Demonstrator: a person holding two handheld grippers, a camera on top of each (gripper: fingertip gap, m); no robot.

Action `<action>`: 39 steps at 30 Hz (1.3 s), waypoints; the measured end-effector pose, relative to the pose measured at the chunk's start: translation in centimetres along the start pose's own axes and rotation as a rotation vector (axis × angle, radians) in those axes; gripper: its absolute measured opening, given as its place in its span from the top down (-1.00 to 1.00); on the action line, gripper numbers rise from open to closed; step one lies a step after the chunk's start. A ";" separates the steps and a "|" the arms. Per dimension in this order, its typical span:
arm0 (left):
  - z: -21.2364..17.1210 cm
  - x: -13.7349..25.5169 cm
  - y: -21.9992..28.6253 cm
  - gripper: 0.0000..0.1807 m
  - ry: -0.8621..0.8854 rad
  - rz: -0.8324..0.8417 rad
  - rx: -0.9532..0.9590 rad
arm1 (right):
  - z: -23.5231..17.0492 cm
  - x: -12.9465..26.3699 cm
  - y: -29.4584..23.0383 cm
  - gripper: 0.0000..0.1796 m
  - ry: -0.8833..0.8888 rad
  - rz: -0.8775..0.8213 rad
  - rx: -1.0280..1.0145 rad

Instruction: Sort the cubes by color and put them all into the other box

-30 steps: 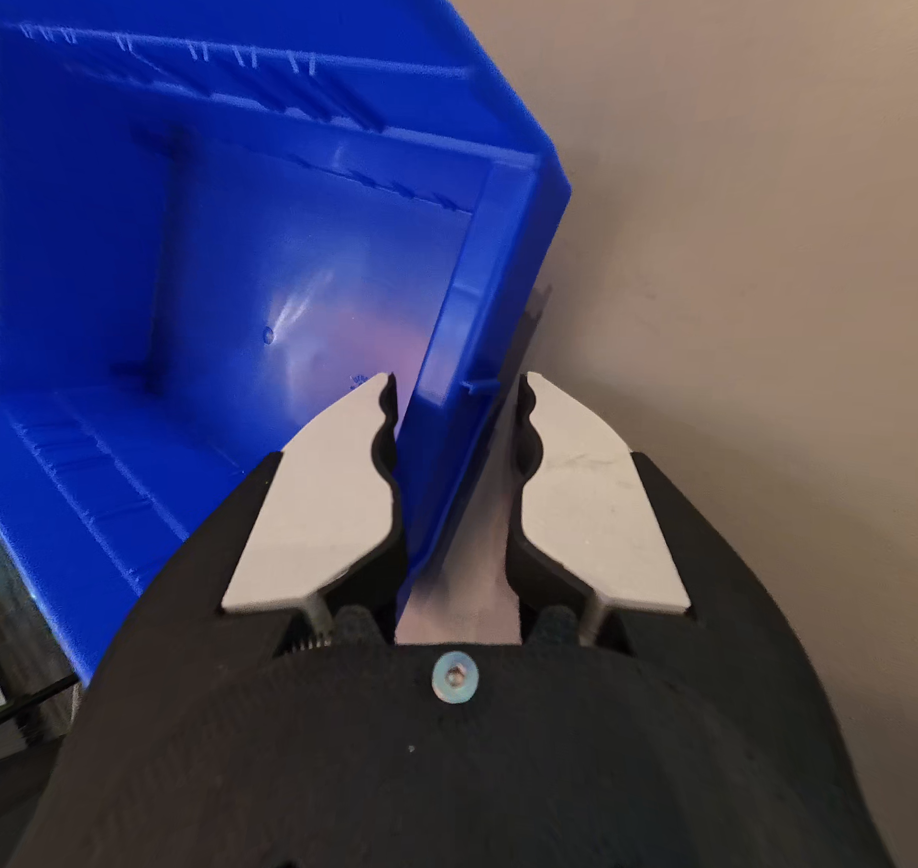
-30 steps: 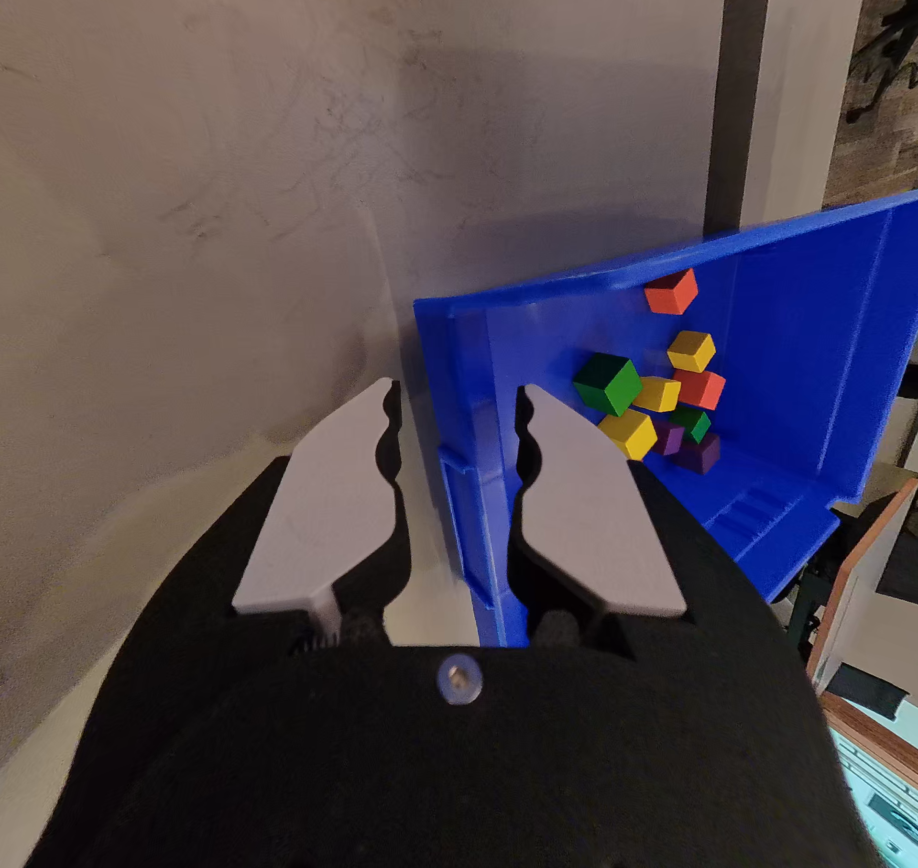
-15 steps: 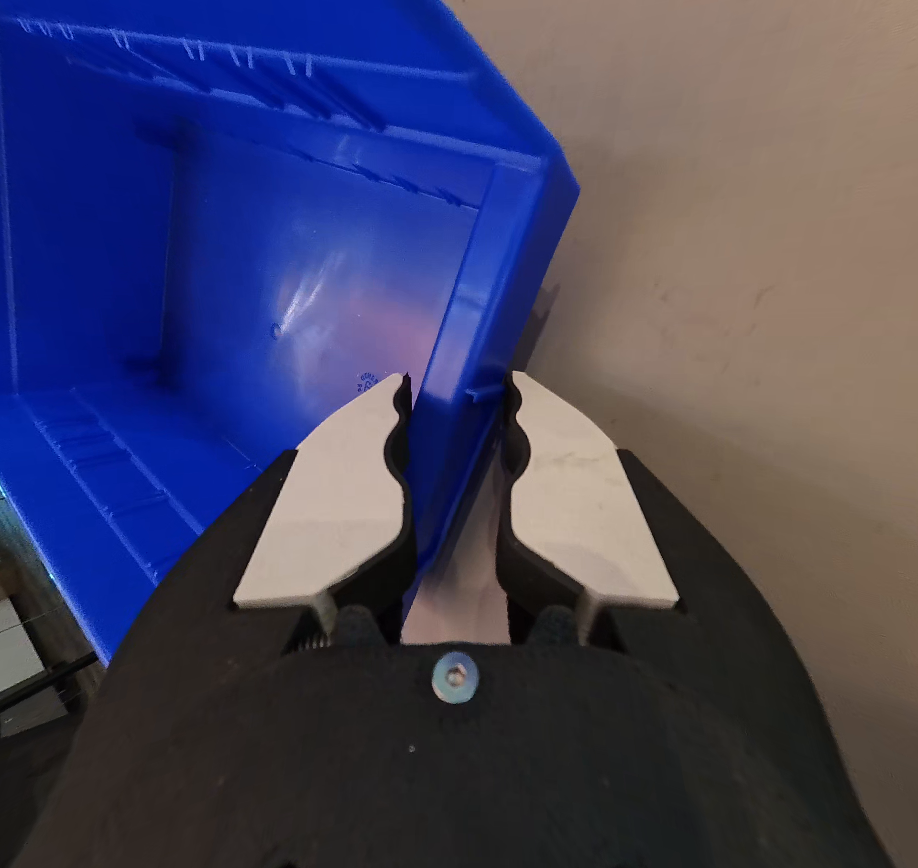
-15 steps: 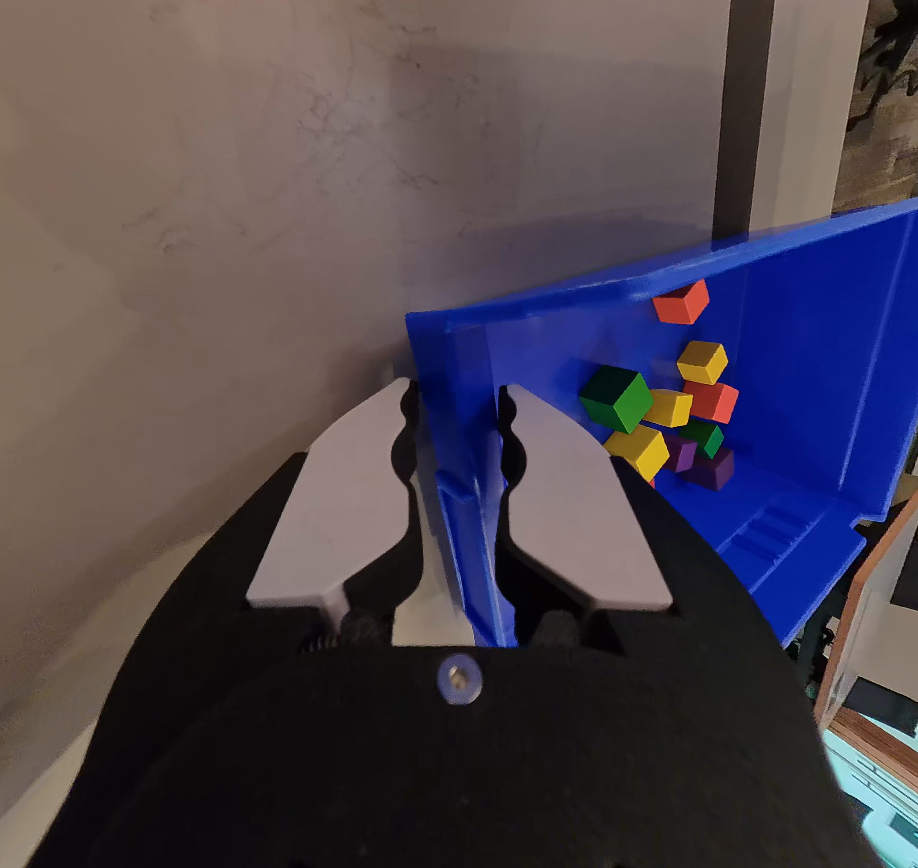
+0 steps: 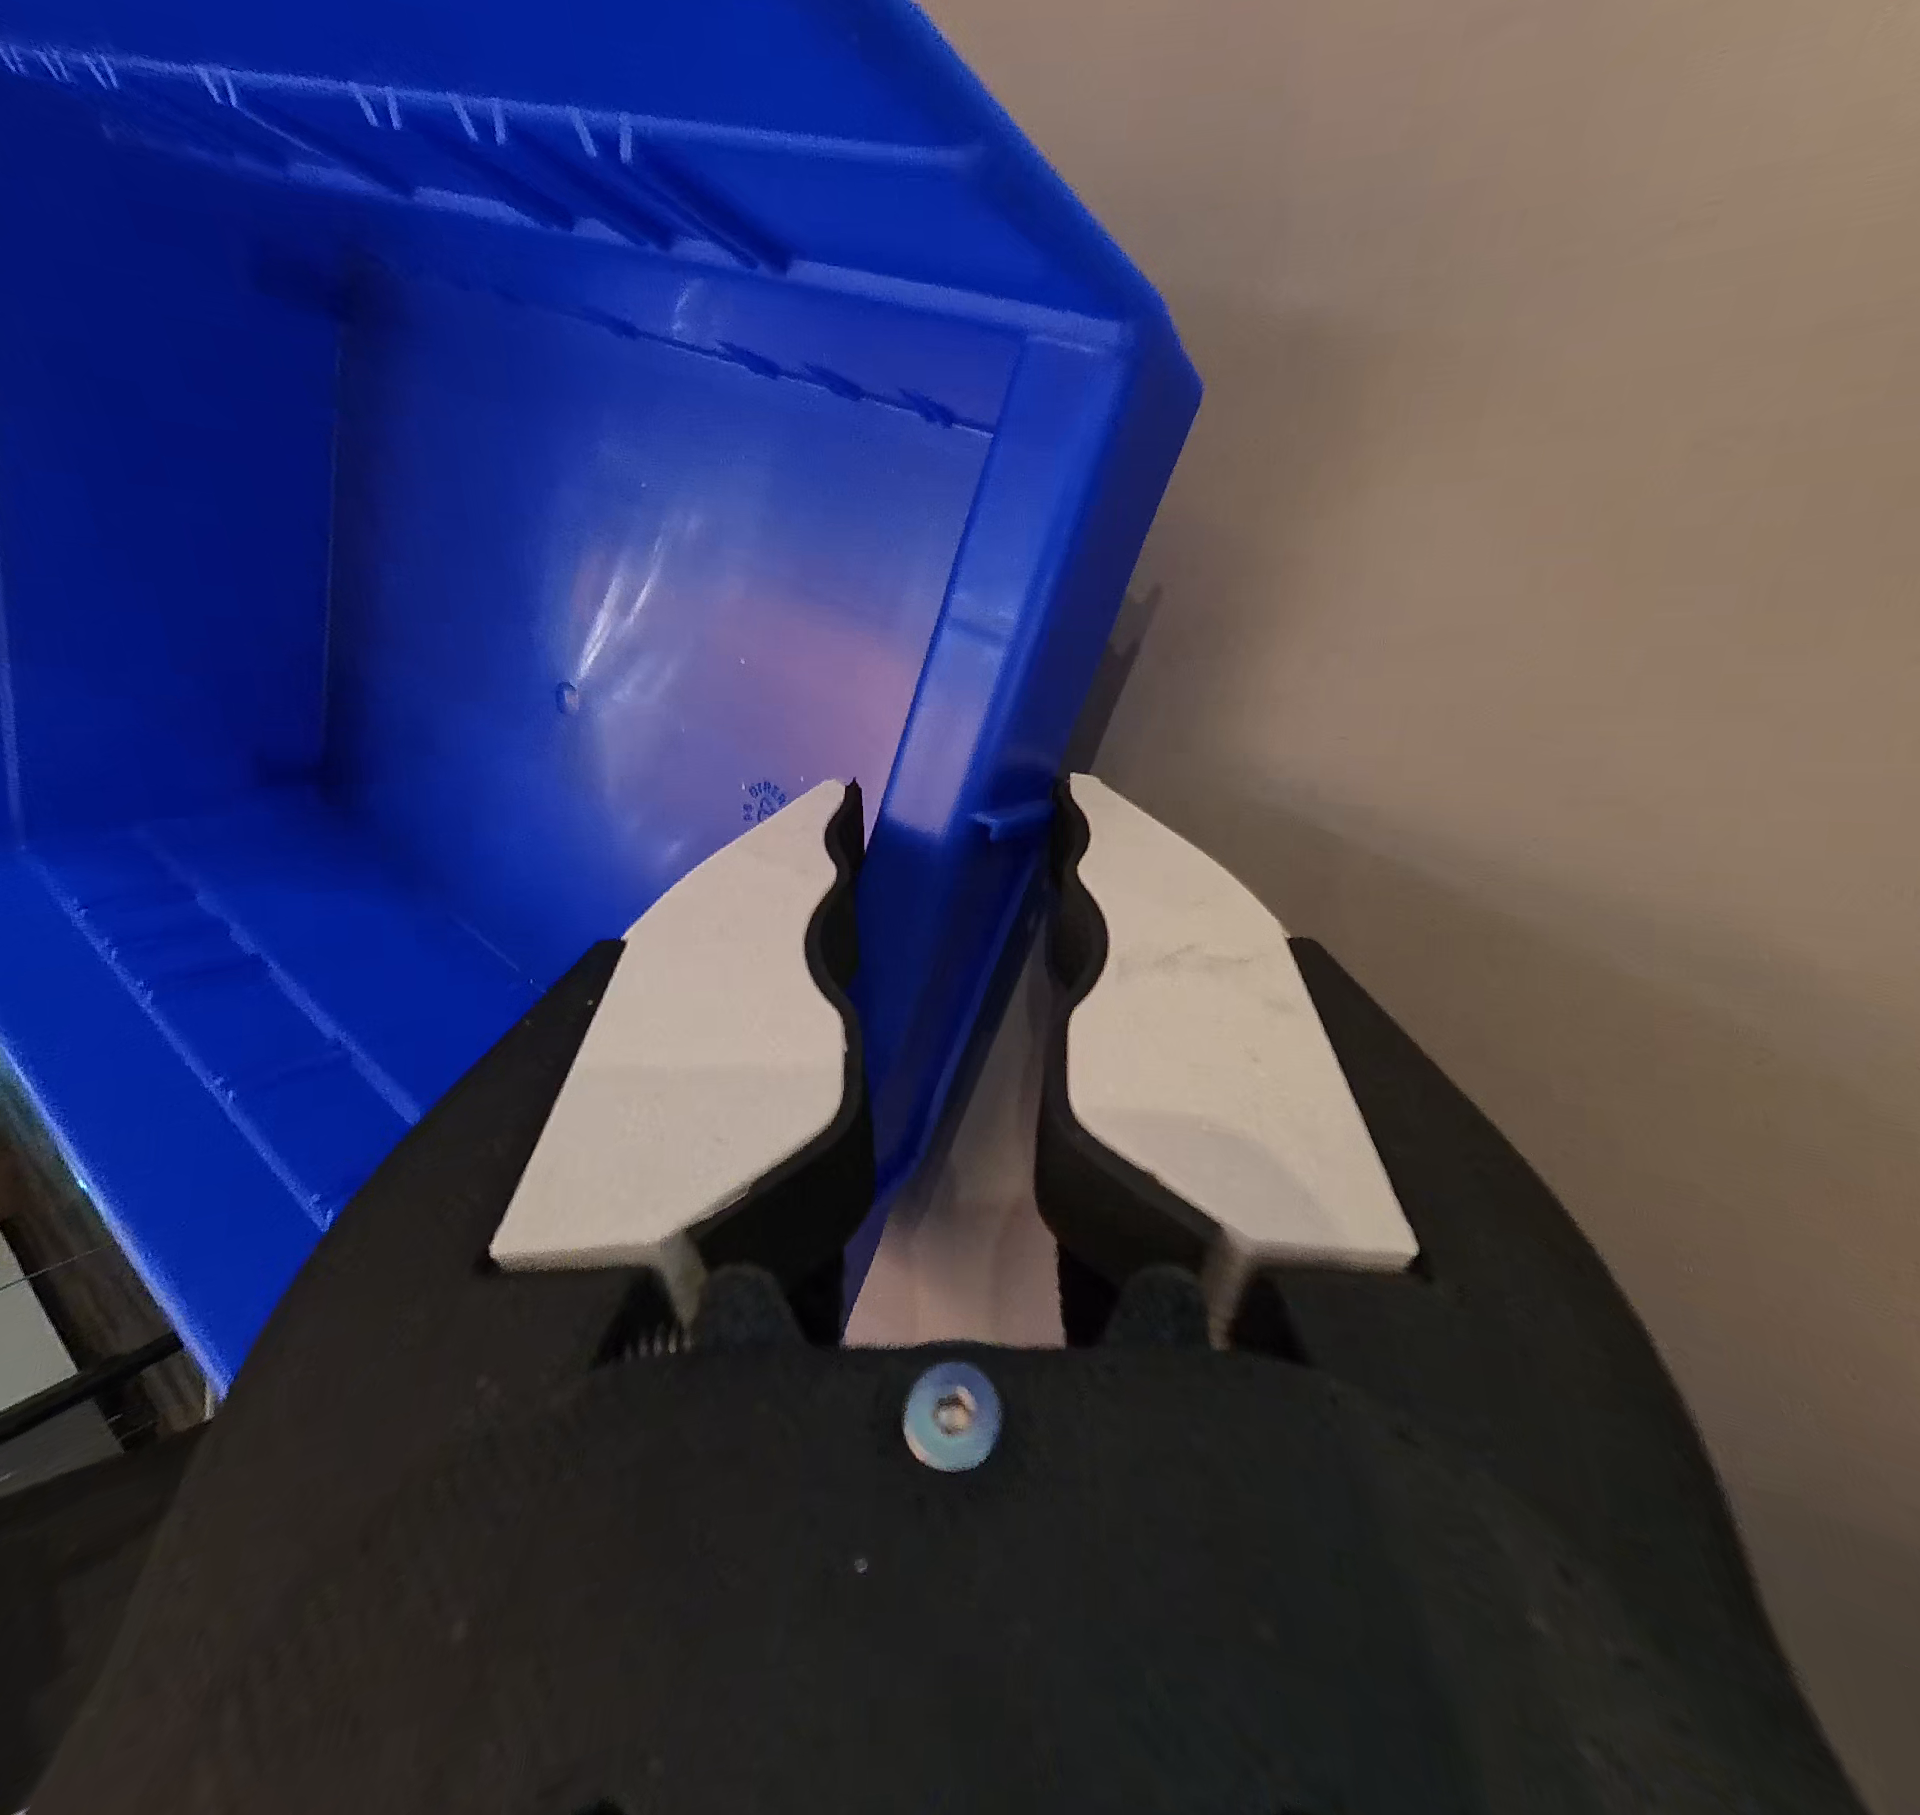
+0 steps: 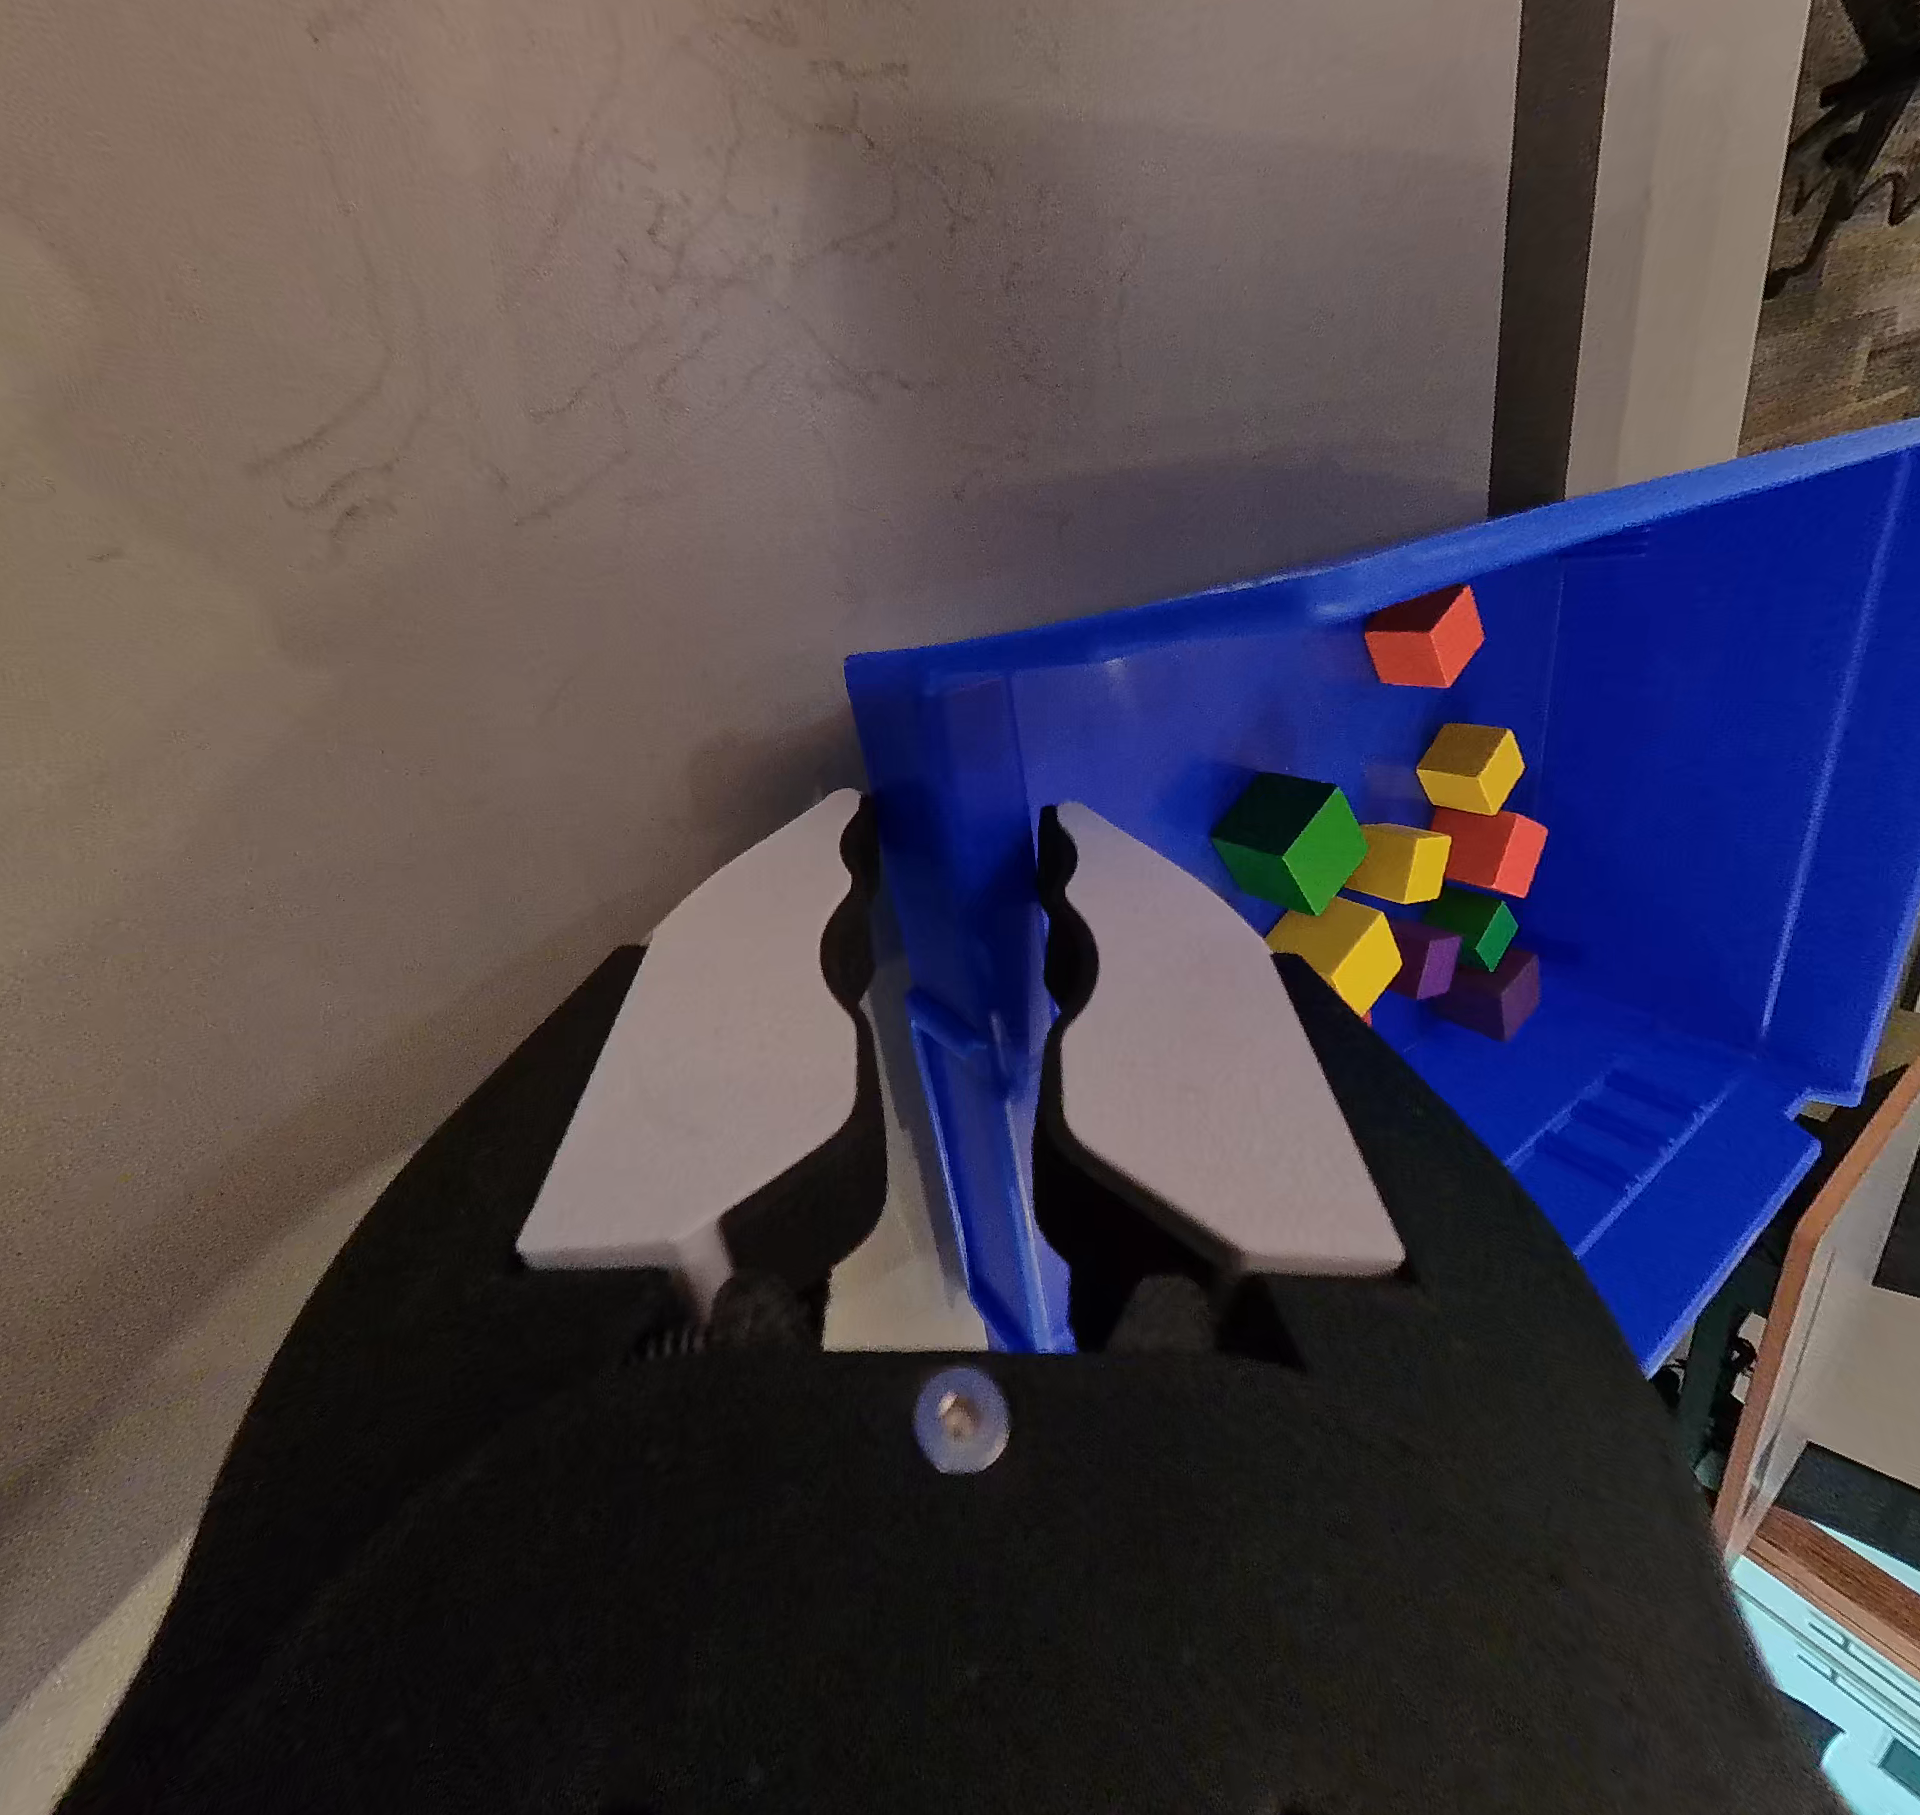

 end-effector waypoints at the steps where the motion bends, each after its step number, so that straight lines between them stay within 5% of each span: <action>1: 0.1 0.1 0.4 0.63 0.000 0.001 -0.001 | 0.0 0.0 0.0 0.67 0.001 0.000 0.000; 39: 8.2 5.8 21.9 0.68 0.117 -0.078 -0.078 | -0.1 -0.5 -0.2 0.63 -0.010 0.021 -0.021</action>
Point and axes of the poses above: each gripper's, where its closed fingertips meet, x back along the fingers, z out of its top, y = z × x across the jaws, the point moved 9 cm from there along x, back along the fingers, and after that the axes turned 9 degrees about -z, right-handed, at the moved point
